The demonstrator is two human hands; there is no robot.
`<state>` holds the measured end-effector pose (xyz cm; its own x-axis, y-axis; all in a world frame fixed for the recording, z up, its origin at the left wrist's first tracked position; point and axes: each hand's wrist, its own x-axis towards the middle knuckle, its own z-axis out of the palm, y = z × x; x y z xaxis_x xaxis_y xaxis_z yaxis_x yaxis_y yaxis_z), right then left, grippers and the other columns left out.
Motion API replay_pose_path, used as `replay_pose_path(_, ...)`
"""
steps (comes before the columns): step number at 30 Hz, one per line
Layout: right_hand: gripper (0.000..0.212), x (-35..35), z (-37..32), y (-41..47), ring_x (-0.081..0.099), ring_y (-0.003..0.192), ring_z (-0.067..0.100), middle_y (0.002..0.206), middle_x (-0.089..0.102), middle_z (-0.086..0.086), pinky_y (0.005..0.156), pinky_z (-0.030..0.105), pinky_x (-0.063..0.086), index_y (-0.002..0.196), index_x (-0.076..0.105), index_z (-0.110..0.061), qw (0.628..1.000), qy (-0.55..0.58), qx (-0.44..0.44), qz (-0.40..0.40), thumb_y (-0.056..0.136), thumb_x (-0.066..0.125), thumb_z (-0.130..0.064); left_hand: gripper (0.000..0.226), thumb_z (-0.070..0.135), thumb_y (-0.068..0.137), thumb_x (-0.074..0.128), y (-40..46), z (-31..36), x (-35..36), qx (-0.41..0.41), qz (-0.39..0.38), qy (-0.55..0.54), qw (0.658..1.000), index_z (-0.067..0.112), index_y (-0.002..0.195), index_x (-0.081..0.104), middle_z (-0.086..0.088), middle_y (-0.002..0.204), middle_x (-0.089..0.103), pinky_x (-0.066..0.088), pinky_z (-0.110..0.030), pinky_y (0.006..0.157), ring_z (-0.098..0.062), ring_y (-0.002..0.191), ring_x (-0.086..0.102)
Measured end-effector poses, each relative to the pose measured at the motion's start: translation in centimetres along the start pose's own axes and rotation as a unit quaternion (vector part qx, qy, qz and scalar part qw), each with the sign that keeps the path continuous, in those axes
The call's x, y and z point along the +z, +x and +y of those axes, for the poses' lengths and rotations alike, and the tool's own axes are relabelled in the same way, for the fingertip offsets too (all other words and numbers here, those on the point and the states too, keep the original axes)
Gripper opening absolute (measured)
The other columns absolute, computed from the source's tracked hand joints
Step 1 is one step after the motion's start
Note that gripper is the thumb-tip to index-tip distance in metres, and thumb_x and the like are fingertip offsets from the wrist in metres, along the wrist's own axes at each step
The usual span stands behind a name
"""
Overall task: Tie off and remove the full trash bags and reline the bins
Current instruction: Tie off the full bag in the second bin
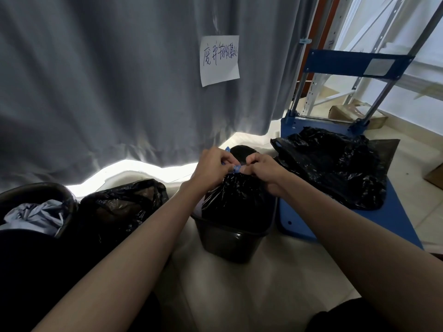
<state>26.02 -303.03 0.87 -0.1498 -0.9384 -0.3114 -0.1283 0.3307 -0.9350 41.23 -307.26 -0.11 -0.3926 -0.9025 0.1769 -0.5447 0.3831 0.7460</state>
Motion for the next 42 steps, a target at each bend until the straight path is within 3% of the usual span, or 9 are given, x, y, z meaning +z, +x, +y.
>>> replay_pose_path(6,0.032,0.16,-0.06,-0.16,0.047,0.064,0.013,0.073,0.051,0.007,0.057,0.022,0.039,0.071,0.052,-0.015,0.999,-0.036,-0.012,-0.025,0.086,0.049,0.013,0.011,0.01,0.075,0.081,-0.01,-0.15,-0.02,0.005,-0.011,-0.014,1.0,0.016,0.084,0.079,0.019,0.062,0.065,0.045,-0.006,0.061,0.011,0.057,0.058)
replay_pose_path(11,0.027,0.05,-0.01,-0.29,0.055,0.073,0.018,0.081,0.061,0.013,0.071,0.03,0.049,0.071,0.059,-0.013,0.998,-0.052,-0.037,0.007,0.08,0.062,0.013,0.013,0.006,0.074,0.08,-0.18,-0.78,0.07,-0.018,-0.008,-0.018,1.0,0.015,0.082,0.079,0.007,0.067,0.071,0.04,-0.003,0.057,0.009,0.055,0.058)
replay_pose_path(17,0.024,-0.34,0.5,-0.23,0.058,0.061,0.01,0.06,0.065,-0.004,0.056,0.018,0.046,0.063,0.066,-0.016,0.991,-0.11,-0.066,0.043,0.073,0.076,0.003,0.01,0.01,0.072,0.082,-0.24,-0.72,0.25,-0.026,-0.018,0.001,0.999,0.018,0.074,0.077,0.013,0.059,0.066,0.036,-0.003,0.051,0.01,0.051,0.055)
replay_pose_path(21,0.01,-0.48,0.75,-0.27,0.068,0.085,0.018,0.08,0.074,0.006,0.082,0.029,0.055,0.069,0.075,-0.018,0.987,-0.135,-0.079,0.039,0.069,0.086,-0.017,0.026,0.014,0.074,0.081,-0.37,-0.8,0.08,-0.026,-0.01,-0.001,1.0,0.033,0.062,0.069,0.016,0.051,0.06,0.037,-0.005,0.05,0.009,0.049,0.054)
replay_pose_path(25,0.004,-0.47,0.67,-0.36,0.07,0.086,0.021,0.081,0.075,0.007,0.085,0.032,0.057,0.075,0.078,-0.015,0.984,-0.157,-0.075,0.038,0.073,0.081,-0.015,0.017,0.015,0.074,0.08,-0.45,-0.92,0.17,-0.038,-0.009,0.004,0.999,0.026,0.064,0.072,0.017,0.047,0.058,0.036,-0.005,0.051,0.009,0.048,0.052)
replay_pose_path(28,0.008,-0.38,0.48,-0.5,0.068,0.076,0.016,0.079,0.074,0.007,0.078,0.028,0.056,0.082,0.079,-0.008,0.984,-0.165,-0.06,0.037,0.076,0.074,-0.009,0.008,0.017,0.074,0.081,-0.48,-0.99,0.21,-0.041,-0.014,0.008,0.999,0.016,0.068,0.075,0.017,0.046,0.058,0.036,-0.007,0.052,0.007,0.049,0.051)
replay_pose_path(32,0.021,0.02,0.24,-0.79,0.045,0.05,0.011,0.057,0.054,0.006,0.057,0.025,0.04,0.074,0.073,0.0,0.985,-0.161,-0.051,0.033,0.079,0.071,-0.02,0.012,0.015,0.081,0.075,-0.43,-0.95,0.1,-0.055,-0.033,0.017,0.998,0.005,0.076,0.073,0.005,0.06,0.058,0.036,-0.008,0.052,0.0,0.054,0.047)
replay_pose_path(37,0.018,-0.13,0.49,-0.87,0.07,0.09,0.023,0.087,0.075,0.011,0.091,0.036,0.055,0.084,0.078,-0.005,0.987,-0.149,-0.064,0.0,0.072,0.084,-0.017,0.011,0.012,0.085,0.069,-0.54,-0.79,-0.14,-0.069,-0.058,-0.018,0.996,0.011,0.074,0.071,0.004,0.065,0.057,0.036,-0.003,0.053,-0.003,0.06,0.048)
replay_pose_path(42,0.009,0.08,0.78,-0.65,0.07,0.09,0.022,0.085,0.075,0.007,0.088,0.033,0.055,0.074,0.076,-0.014,0.987,-0.144,-0.068,0.015,0.071,0.084,-0.015,0.009,0.014,0.083,0.073,-0.39,-0.59,-0.38,-0.068,-0.056,-0.048,0.995,0.017,0.075,0.074,0.012,0.065,0.064,0.037,0.0,0.054,0.011,0.057,0.056)
